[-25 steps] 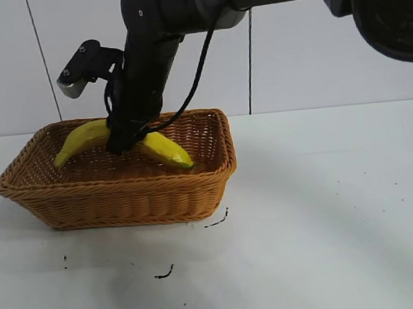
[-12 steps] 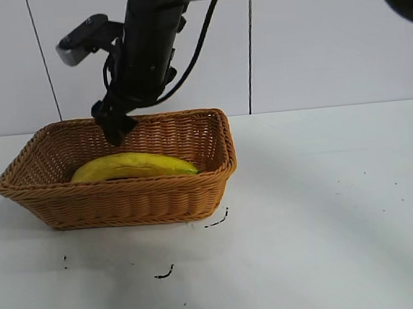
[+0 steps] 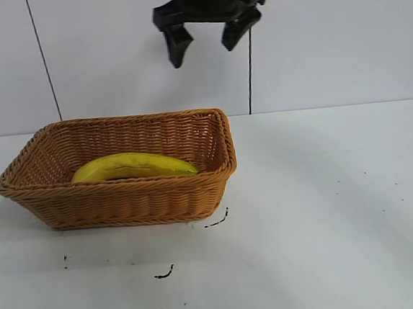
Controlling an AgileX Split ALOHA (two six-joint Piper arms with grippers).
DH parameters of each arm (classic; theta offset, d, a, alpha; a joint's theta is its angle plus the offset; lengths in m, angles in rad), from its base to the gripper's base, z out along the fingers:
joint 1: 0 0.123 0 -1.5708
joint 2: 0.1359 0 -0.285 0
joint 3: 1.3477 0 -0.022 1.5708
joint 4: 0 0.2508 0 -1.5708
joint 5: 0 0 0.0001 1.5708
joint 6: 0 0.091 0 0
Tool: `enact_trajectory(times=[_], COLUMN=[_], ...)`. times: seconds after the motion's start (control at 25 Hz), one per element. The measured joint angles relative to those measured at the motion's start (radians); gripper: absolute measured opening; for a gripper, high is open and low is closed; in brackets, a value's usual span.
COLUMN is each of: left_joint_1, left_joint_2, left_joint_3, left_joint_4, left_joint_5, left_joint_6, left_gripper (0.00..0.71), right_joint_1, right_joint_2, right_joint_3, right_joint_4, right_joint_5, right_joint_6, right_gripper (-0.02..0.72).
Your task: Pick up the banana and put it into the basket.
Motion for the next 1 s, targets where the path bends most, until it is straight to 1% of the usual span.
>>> enact_trajectory(times=[0.2,0.28,0.36,0.52,0.68,0.84,1.0], left_joint_1=[0.000,0.000,0.000,0.000,0.000,0.000,0.000], left_joint_2=[0.000,0.000,0.000,0.000,0.000,0.000,0.000], left_joint_3=[0.000,0.000,0.000,0.000,0.000,0.000,0.000], left_joint_4=[0.000,0.000,0.000,0.000,0.000,0.000,0.000], left_joint_5=[0.000,0.000,0.000,0.000,0.000,0.000,0.000], left_joint_6=[0.000,0.000,0.000,0.000,0.000,0.000,0.000], left_gripper=[0.695,0.695,0.695,0.695,0.695,0.695,0.695], right_joint_1=[-0.143,-0.177,-0.193,-0.191,-0.188,-0.188,-0.188], right_joint_2=[0.000,0.000,0.000,0.000,-0.013,-0.119,-0.309], right_joint_3=[0.000,0.000,0.000,0.000,0.017,0.139,0.362], right_joint_4=[0.002,0.012,0.022,0.042,0.042,0.042,0.063], right_joint_5=[0.069,0.104,0.113,0.119,0.119,0.119,0.118], right_joint_6=[0.000,-0.001,-0.004,-0.012,-0.015,-0.015,-0.020], right_gripper=[0.677,0.677,0.677,0.677,0.677,0.677,0.677])
